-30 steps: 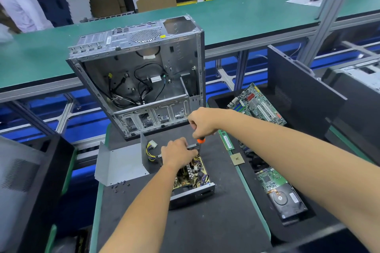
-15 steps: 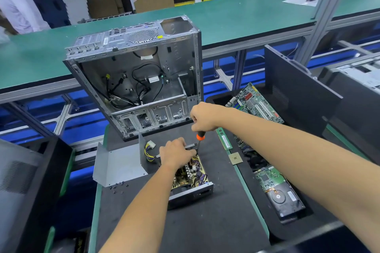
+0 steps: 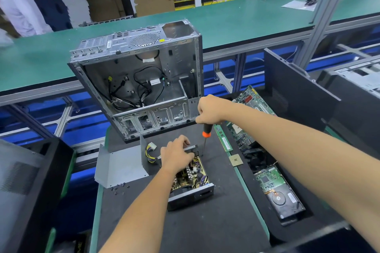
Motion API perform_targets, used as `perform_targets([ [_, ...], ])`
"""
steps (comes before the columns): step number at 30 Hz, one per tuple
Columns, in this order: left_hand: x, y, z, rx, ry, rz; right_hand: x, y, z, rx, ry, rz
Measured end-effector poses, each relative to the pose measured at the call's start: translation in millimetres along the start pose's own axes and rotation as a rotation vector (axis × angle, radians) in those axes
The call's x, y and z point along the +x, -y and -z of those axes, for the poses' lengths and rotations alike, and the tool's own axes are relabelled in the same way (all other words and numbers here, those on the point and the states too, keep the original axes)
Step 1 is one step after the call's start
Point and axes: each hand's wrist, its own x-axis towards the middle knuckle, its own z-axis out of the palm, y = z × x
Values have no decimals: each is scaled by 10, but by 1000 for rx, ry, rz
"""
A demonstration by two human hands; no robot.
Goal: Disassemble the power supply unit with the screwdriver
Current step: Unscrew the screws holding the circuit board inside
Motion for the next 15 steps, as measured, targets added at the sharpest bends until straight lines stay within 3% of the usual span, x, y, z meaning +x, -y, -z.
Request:
perform_targets([
  [6, -140, 48, 79, -190, 4, -122, -25, -47, 85, 146, -114, -82],
  [15, -125, -156, 39, -144, -68, -203, -143, -305, 279, 394, -217, -192],
])
